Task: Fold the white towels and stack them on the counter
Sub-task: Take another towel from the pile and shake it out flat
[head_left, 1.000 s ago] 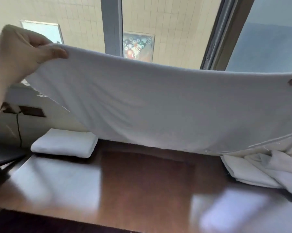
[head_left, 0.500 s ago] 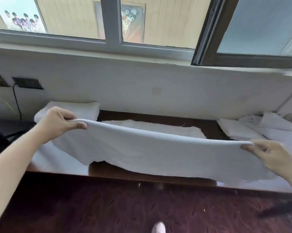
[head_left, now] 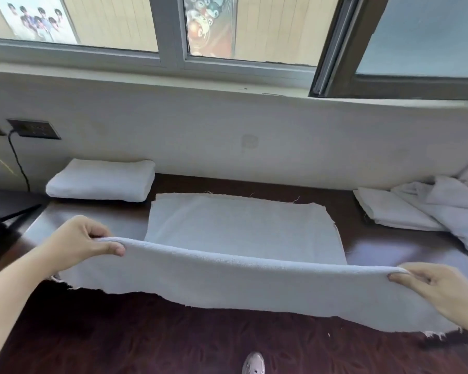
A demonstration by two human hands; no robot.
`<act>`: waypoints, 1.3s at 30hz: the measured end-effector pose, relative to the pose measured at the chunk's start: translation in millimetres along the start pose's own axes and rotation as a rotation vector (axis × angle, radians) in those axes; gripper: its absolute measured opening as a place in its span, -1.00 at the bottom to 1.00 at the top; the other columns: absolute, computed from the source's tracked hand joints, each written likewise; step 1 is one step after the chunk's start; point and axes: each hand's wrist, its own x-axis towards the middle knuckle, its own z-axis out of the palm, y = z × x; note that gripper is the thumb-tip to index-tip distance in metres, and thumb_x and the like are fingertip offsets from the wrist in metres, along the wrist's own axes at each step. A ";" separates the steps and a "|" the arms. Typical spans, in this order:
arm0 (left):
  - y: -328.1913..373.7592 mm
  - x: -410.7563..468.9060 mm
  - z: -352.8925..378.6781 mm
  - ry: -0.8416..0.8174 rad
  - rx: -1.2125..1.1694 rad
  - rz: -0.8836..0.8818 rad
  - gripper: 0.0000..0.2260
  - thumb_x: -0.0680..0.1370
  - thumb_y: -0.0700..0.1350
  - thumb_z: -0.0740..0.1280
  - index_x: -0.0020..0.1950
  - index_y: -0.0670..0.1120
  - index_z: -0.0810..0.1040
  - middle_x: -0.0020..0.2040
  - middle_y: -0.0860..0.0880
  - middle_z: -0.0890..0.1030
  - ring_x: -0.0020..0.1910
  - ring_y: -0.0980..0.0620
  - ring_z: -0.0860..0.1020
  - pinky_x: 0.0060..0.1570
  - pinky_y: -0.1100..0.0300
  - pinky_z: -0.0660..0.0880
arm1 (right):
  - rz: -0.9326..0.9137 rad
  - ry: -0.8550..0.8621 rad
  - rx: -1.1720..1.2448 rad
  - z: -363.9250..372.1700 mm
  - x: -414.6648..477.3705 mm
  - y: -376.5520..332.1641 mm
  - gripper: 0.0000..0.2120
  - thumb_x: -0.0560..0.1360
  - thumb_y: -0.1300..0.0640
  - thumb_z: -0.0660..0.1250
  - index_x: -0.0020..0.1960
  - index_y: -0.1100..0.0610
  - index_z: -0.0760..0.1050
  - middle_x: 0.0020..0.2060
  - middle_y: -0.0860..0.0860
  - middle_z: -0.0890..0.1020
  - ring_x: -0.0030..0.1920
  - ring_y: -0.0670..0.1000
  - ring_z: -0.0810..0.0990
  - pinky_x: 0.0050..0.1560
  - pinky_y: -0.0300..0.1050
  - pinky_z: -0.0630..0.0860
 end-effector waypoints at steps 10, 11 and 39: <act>44.2 80.2 22.1 0.422 0.156 0.032 -0.77 0.28 0.12 0.59 -0.40 0.00 0.66 -0.49 0.05 0.55 -0.36 0.10 0.48 -0.41 0.28 0.30 | -0.077 -0.004 -0.029 -19.8 129.5 -16.4 -0.30 0.32 -0.52 0.25 -0.10 0.15 0.61 -0.22 0.15 0.65 -0.13 0.19 0.61 -0.13 -0.01 0.48; 43.6 83.6 27.1 0.466 0.162 0.037 -0.73 0.28 0.15 0.57 -0.39 -0.02 0.65 -0.48 0.03 0.56 -0.33 0.09 0.49 -0.38 0.24 0.32 | -0.075 0.000 -0.015 -19.9 139.4 -17.3 -0.33 0.32 -0.47 0.27 -0.09 0.16 0.61 -0.18 0.17 0.65 -0.09 0.22 0.61 -0.15 -0.03 0.44; -48.9 297.8 71.9 -0.053 0.162 -0.123 -0.77 0.51 0.18 0.41 -0.21 0.06 0.65 -0.29 0.02 0.61 -0.21 0.00 0.56 -0.14 -0.03 0.49 | 0.174 -0.116 -0.308 59.3 303.9 -49.1 -0.44 0.37 -0.40 0.29 -0.46 0.08 0.41 -0.55 0.00 0.44 -0.41 0.06 0.50 -0.36 -0.04 0.25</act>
